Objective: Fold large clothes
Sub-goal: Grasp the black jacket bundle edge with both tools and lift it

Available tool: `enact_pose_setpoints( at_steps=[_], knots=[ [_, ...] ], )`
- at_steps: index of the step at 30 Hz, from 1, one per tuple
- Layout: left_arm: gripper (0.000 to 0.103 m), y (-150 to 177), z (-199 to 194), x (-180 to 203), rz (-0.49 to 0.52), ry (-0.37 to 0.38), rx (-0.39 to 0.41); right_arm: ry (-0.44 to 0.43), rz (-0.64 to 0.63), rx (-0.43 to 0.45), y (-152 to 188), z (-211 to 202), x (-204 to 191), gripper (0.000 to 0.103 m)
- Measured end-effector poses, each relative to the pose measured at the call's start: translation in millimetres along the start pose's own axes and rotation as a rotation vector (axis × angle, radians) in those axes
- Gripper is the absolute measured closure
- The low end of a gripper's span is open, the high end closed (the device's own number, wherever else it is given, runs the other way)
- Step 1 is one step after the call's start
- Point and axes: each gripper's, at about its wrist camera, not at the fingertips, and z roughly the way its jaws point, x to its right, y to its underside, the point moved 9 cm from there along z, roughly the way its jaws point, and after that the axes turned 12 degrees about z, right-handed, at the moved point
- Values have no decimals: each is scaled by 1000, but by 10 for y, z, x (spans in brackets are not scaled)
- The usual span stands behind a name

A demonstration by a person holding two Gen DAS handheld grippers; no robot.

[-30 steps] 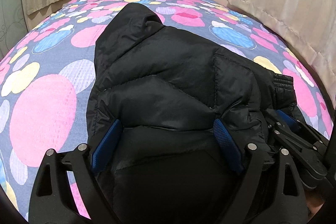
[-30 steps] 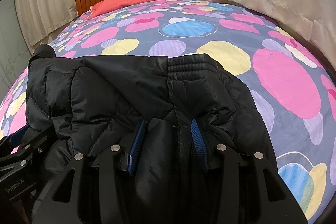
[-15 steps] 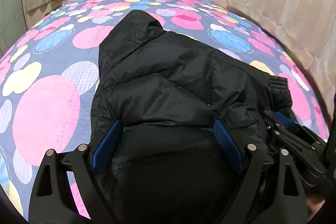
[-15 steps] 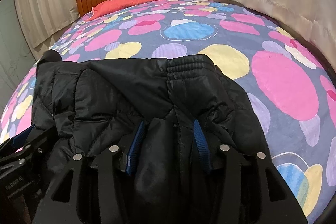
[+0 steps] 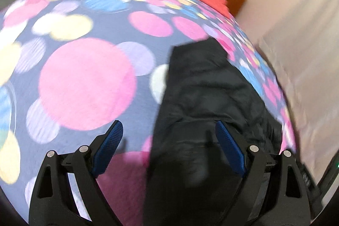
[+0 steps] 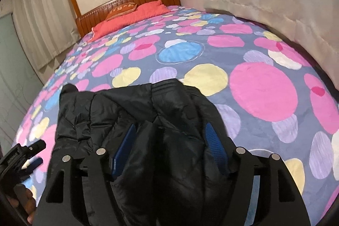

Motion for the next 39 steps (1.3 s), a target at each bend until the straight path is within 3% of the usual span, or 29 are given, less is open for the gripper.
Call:
enact_pose_setpoints(
  at_steps=[6,13,16,18,20,25,29,32,34,36,39],
  knots=[
    [15,154,-21,-386,-284,97,-21,-85,176,-26,-89,-44,316,29],
    [15,460,195,-388,-459,284,-90,-184,451,-120,9,262,814,29],
    [14,462,203,-271,-409,322,-72,-273,562,-202,139,462,897,29],
    [14,499,261,-149,-392,381,-105,-362,618,-276,262,588,837,29],
    [12,514,308,-64,-360,401,-127,-428,625,-295,317,609,735,28],
    [11,504,365,76,-313,459,-147,-475,531,-327,367,599,512,22],
    [11,515,440,259,-235,487,-172,-411,389,-358,467,673,320,22],
    [11,514,481,315,-202,497,-191,-350,306,-353,523,703,183,30],
    [11,518,491,355,-189,499,-196,-357,308,-359,563,703,118,49],
    [12,521,487,395,-170,495,-198,-376,323,-364,615,681,78,57],
    [16,497,460,452,-153,499,-200,-381,321,-356,647,631,-28,62]
  ],
)
